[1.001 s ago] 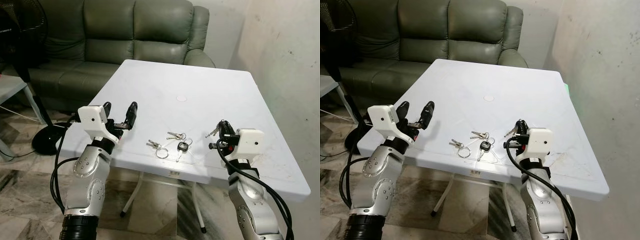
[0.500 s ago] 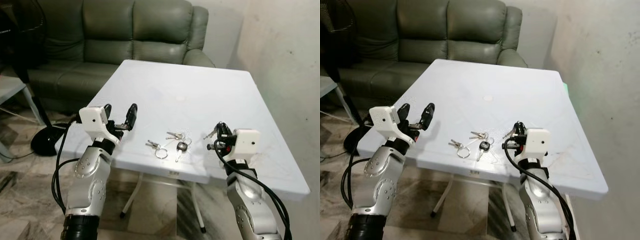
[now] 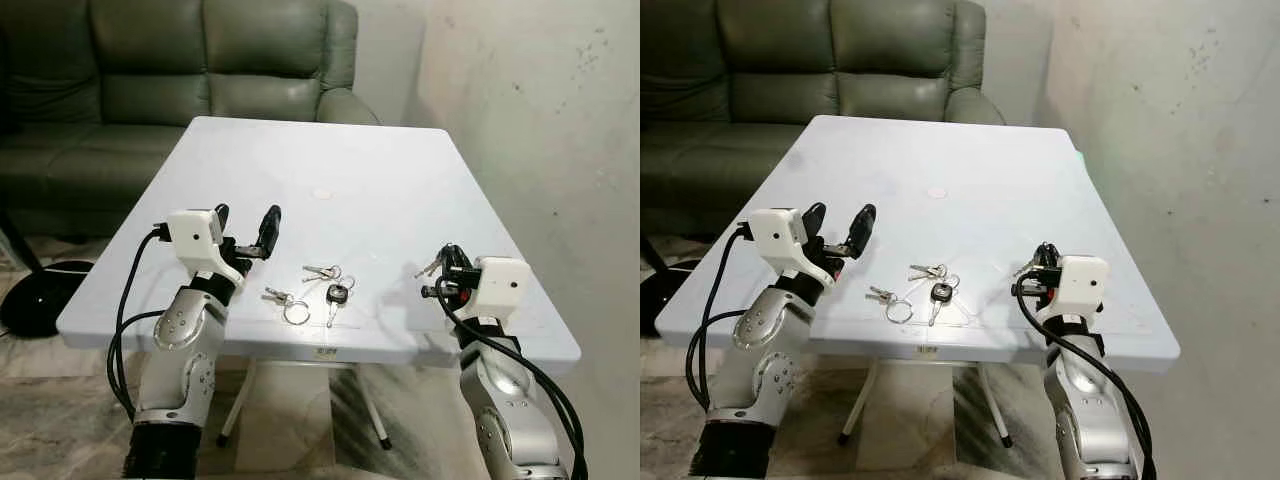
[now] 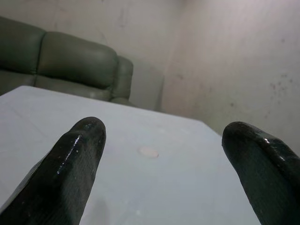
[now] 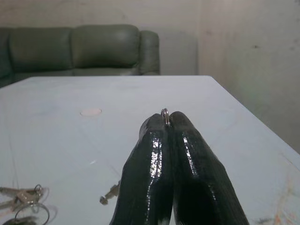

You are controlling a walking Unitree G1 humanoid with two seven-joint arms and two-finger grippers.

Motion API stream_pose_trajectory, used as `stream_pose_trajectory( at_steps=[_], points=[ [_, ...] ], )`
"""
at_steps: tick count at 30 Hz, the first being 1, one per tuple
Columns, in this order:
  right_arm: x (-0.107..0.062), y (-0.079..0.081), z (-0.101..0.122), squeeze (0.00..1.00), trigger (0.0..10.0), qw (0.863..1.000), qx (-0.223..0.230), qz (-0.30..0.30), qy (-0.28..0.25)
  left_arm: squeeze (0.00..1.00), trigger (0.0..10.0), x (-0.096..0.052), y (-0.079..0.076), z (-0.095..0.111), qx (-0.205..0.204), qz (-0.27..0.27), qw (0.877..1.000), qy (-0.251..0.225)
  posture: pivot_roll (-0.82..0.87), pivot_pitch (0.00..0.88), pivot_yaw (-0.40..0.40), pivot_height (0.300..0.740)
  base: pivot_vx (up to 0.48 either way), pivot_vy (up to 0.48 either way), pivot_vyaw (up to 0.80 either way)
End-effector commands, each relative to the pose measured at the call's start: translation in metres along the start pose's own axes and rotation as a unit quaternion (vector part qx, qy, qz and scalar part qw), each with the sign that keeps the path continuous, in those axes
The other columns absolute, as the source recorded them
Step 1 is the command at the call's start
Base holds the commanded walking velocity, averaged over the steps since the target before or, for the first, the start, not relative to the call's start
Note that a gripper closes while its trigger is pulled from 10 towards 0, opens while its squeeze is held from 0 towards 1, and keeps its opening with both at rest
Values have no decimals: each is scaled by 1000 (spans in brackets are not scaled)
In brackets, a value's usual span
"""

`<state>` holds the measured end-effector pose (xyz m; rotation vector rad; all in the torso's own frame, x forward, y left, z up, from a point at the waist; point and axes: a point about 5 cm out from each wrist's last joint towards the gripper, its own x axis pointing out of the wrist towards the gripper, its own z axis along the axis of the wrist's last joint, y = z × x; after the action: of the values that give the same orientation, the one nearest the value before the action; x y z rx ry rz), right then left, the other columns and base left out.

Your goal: Hang keys on a hook

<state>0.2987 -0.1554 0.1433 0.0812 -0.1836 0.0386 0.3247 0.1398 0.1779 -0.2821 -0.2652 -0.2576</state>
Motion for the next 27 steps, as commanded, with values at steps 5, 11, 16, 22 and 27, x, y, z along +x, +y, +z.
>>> stream_pose_trajectory(
  at_steps=[5, 11, 16, 22, 27],
  points=[
    [1, -8, 1, 0, 10000, 1000, -11, -9, 5, 0, 10000, 4, -7, 1, -14, -8, 1000, -6, -5, 0, -38, 740, 0, 0, -756],
    [2, -8, 1, 0, 10000, 1000, -12, -8, 6, 0, 10000, 4, -5, 1, -16, -1, 1000, -8, -5, 0, -44, 740, 0, 0, -756],
    [1, -8, 1, 0, 10000, 1000, -12, -7, 8, 0, 10000, 2, -4, 1, -17, 2, 1000, -12, -5, 0, -47, 740, 0, -192, -756],
    [1, -8, 1, 0, 10000, 1000, -13, -8, 8, 0, 10000, 3, -4, 1, -23, 5, 1000, -14, -4, 0, -49, 740, 0, -80, -755],
    [1, -7, 1, 0, 10000, 1000, -13, -8, 10, 0, 10000, 2, -3, 0, -17, 8, 1000, -10, -5, 0, -50, 740, 0, 0, -756]
  ],
)
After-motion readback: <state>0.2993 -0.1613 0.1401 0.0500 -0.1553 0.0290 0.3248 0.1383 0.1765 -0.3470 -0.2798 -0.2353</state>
